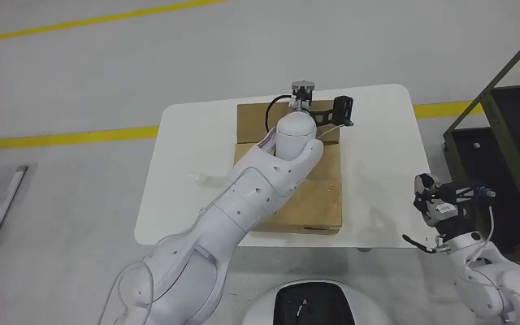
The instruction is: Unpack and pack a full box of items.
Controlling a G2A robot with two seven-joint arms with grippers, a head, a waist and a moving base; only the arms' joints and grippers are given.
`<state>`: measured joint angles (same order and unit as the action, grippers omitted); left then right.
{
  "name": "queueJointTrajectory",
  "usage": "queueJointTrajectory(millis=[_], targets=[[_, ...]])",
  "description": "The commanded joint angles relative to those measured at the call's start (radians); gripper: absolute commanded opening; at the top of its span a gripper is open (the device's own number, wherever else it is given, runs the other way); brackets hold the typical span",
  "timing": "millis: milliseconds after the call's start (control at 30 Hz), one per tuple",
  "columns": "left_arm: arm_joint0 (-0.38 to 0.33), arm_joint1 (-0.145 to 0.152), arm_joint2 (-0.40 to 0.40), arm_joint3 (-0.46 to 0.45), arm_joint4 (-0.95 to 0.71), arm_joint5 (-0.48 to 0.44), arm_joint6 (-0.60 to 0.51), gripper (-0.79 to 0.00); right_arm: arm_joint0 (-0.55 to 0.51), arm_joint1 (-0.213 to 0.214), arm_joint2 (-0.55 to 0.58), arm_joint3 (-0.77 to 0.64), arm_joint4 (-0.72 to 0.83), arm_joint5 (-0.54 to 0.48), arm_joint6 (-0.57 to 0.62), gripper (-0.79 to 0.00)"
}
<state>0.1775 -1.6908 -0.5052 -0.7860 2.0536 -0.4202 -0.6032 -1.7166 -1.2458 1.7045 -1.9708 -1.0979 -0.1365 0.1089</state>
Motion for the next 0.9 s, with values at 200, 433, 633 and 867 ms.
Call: queueJointTrajectory(millis=[200, 433, 633, 867], targets=[[0.007, -0.01, -0.05, -0.017, -0.022, 0.028, 0.011, 0.0, 0.006, -0.001, -0.003, -0.002, 0.004, 0.009, -0.003, -0.785], [0.082, 0.032, -0.168, -0.18, -0.034, 0.034, -0.042, 0.0, 0.006, -0.001, 0.02, -0.007, 0.063, -0.003, -0.011, -0.785], [0.273, 0.102, -0.343, -0.504, -0.054, -0.057, -0.128, 0.0, 0.009, 0.001, 0.043, -0.007, 0.225, -0.09, 0.031, -0.785], [0.55, 0.155, -0.54, -0.884, -0.166, -0.177, -0.209, 0.0, 0.03, 0.01, 0.05, 0.005, 0.392, -0.25, 0.143, -0.785]])
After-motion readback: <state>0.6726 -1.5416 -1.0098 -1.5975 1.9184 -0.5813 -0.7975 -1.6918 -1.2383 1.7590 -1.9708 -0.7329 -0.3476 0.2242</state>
